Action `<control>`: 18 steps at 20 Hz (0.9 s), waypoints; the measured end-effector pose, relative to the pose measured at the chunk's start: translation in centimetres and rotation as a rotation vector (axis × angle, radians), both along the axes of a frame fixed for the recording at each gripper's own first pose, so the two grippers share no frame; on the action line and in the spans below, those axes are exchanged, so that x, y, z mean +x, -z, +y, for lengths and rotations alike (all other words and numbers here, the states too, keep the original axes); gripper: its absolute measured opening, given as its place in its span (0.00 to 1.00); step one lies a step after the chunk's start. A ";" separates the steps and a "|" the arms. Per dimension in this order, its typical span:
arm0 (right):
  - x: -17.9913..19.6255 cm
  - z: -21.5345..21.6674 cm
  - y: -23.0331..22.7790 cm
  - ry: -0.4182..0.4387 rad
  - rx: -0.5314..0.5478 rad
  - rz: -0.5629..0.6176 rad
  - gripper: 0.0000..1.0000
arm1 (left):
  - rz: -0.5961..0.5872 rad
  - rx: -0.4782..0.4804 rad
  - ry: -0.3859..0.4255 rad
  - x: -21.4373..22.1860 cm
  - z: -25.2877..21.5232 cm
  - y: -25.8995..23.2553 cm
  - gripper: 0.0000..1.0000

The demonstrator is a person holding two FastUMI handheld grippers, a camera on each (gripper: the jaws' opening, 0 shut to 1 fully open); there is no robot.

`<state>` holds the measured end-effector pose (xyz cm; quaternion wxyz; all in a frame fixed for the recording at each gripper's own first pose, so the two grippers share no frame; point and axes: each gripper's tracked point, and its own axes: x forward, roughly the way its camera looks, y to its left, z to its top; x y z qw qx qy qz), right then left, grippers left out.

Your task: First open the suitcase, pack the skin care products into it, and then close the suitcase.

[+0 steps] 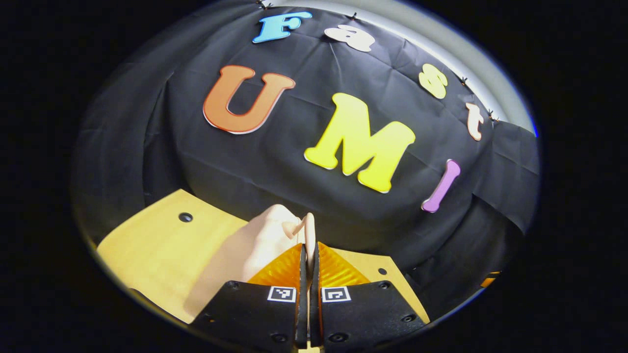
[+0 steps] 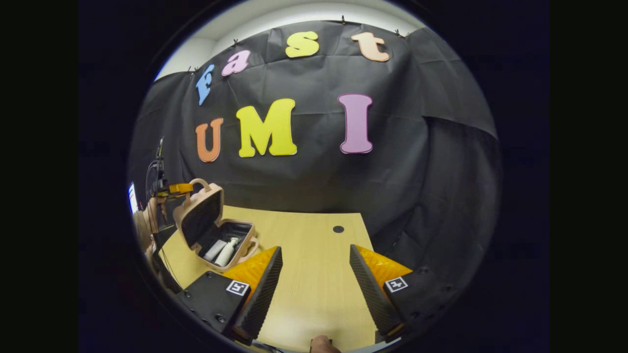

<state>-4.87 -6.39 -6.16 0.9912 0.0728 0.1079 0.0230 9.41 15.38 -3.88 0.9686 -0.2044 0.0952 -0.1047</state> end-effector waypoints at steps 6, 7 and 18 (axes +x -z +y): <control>-0.4 -1.6 1.7 -0.017 0.031 0.032 0.81 | 0.095 0.105 0.134 0.2 -9.4 5.7 0.05; -0.4 -2.0 2.0 -0.014 0.035 0.037 0.81 | 0.121 0.124 0.153 0.4 -10.7 7.3 0.05; 0.4 -5.2 4.9 -0.017 0.053 0.080 0.81 | 0.336 0.279 0.205 1.4 -17.1 18.4 0.06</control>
